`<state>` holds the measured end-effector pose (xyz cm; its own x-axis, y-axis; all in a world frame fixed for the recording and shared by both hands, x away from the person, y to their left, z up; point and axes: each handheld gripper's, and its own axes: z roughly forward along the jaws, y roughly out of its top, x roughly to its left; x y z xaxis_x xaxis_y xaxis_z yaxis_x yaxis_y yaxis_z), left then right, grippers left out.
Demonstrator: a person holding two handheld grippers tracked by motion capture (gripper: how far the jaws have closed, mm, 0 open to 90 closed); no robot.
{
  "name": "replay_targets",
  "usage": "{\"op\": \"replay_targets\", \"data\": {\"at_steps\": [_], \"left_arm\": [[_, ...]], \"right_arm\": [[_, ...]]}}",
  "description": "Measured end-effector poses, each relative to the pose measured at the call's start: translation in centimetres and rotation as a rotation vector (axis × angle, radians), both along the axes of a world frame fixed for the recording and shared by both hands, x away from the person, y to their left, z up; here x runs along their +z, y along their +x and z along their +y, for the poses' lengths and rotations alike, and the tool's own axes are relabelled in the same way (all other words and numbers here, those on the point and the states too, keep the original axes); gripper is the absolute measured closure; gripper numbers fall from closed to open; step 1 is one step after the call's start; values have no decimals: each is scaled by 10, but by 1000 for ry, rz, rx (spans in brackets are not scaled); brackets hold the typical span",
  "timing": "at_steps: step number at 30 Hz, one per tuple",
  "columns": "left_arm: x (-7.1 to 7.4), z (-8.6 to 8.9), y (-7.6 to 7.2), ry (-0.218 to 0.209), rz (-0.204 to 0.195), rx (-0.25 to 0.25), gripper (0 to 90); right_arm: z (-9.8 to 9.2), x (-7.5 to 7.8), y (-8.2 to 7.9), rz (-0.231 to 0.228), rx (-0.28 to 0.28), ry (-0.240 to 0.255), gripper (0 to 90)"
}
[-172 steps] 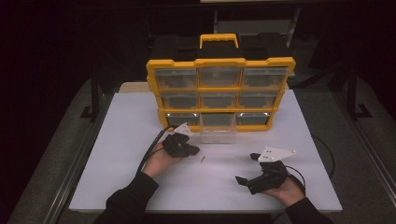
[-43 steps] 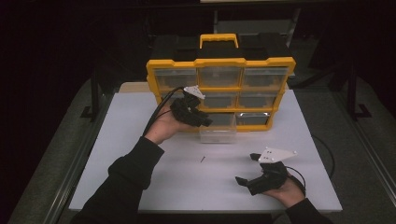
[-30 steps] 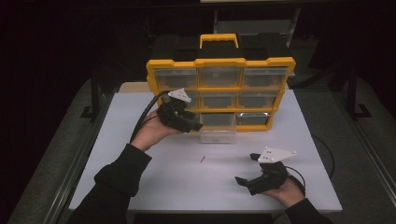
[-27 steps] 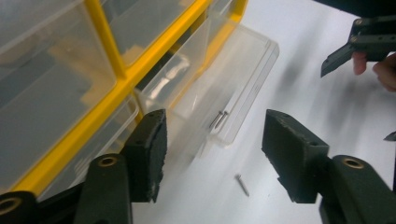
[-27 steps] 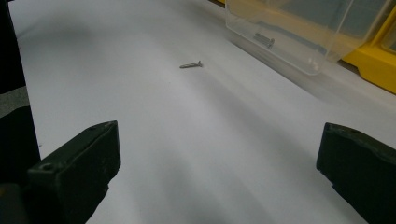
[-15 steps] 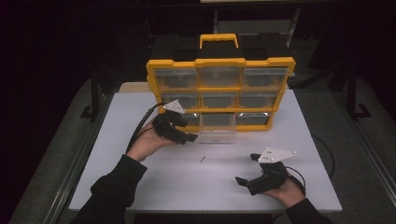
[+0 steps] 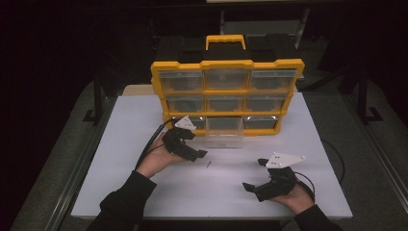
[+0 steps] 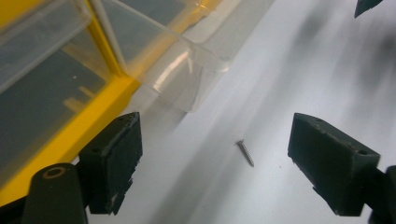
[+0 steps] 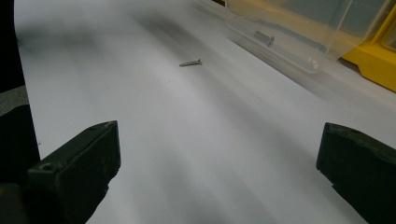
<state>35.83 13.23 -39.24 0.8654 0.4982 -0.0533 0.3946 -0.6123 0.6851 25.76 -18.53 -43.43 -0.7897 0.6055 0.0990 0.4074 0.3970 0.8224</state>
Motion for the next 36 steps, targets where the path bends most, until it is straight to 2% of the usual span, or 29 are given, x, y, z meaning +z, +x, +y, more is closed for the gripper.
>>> {"op": "replay_targets", "data": {"at_steps": [3,5,8,10,15,18,22,26,27,30,36], "left_arm": [[-7,-4,-1,8,0,-4,155],[-12,-8,-3,-4,5,-1,152],[-19,-14,-5,19,7,-15,151],[-23,-16,-6,10,10,-13,151],[-31,-21,-7,19,22,-13,175],[-35,-22,-8,6,29,-16,243],[-39,-26,-10,29,34,-35,351],[-43,-28,-11,22,38,-36,478],[-45,-29,-12,29,39,-45,478],[-48,-31,-12,34,50,-47,578],[-51,-33,-12,51,58,-47,682]], "right_arm": [[0,0,0,1,1,-1,0],[0,0,0,0,1,-1,0],[0,0,0,-1,1,-1,0],[0,0,0,-3,1,-2,0],[0,0,0,-1,2,-4,0],[0,0,1,-1,3,-5,0],[0,0,0,-2,5,-8,0],[1,0,0,-2,5,-9,0],[1,-1,0,-2,6,-9,0],[1,0,0,-4,7,-9,0],[1,0,0,-4,7,-10,0]]}}
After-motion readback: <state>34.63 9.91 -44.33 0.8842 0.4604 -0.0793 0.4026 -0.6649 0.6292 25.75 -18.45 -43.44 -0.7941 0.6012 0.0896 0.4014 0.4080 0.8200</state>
